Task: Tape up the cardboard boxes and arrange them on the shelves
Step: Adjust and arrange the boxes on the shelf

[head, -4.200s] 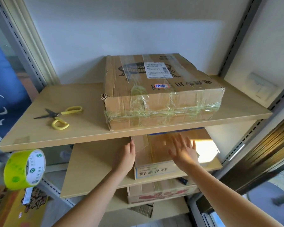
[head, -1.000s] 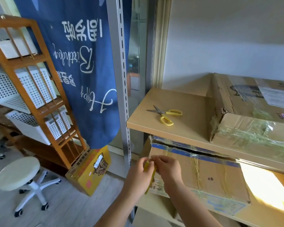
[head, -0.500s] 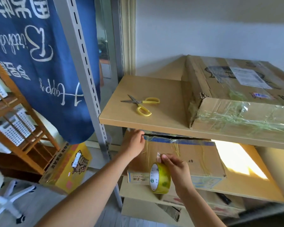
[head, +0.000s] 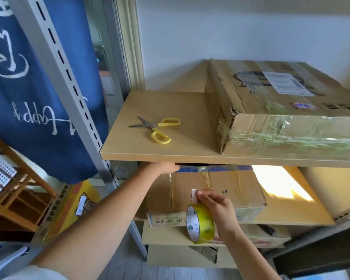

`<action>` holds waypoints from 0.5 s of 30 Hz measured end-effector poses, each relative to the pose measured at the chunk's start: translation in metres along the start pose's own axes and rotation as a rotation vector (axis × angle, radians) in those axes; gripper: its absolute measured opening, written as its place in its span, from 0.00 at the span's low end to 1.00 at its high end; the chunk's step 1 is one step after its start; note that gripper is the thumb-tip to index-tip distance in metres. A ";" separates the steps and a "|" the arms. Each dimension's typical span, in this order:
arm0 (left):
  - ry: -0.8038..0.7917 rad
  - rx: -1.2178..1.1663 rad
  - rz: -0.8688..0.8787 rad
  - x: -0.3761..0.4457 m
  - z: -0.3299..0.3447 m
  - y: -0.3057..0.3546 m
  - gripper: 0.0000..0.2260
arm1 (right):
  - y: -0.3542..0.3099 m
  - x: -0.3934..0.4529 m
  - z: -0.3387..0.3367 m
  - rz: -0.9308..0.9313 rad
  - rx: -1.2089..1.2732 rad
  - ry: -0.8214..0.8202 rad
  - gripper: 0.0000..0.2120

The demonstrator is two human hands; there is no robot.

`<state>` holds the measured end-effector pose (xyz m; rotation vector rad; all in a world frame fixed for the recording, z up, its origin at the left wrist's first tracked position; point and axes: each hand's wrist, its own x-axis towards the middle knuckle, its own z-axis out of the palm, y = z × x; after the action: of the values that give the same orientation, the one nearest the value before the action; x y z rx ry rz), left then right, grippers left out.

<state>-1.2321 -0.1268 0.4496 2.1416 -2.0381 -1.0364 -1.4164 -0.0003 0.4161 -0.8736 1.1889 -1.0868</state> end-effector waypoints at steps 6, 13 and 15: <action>-0.244 0.080 0.056 -0.003 -0.011 -0.014 0.09 | -0.002 -0.005 0.005 0.006 -0.002 -0.027 0.05; -0.078 0.184 -0.045 0.006 -0.004 -0.010 0.17 | -0.003 -0.011 0.009 0.018 -0.056 -0.051 0.05; -0.061 0.173 -0.090 0.009 0.001 -0.009 0.18 | -0.002 -0.013 0.008 0.017 -0.058 -0.052 0.06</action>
<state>-1.2254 -0.1335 0.4409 2.3321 -2.1505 -0.9804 -1.4088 0.0113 0.4230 -0.9300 1.1878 -1.0143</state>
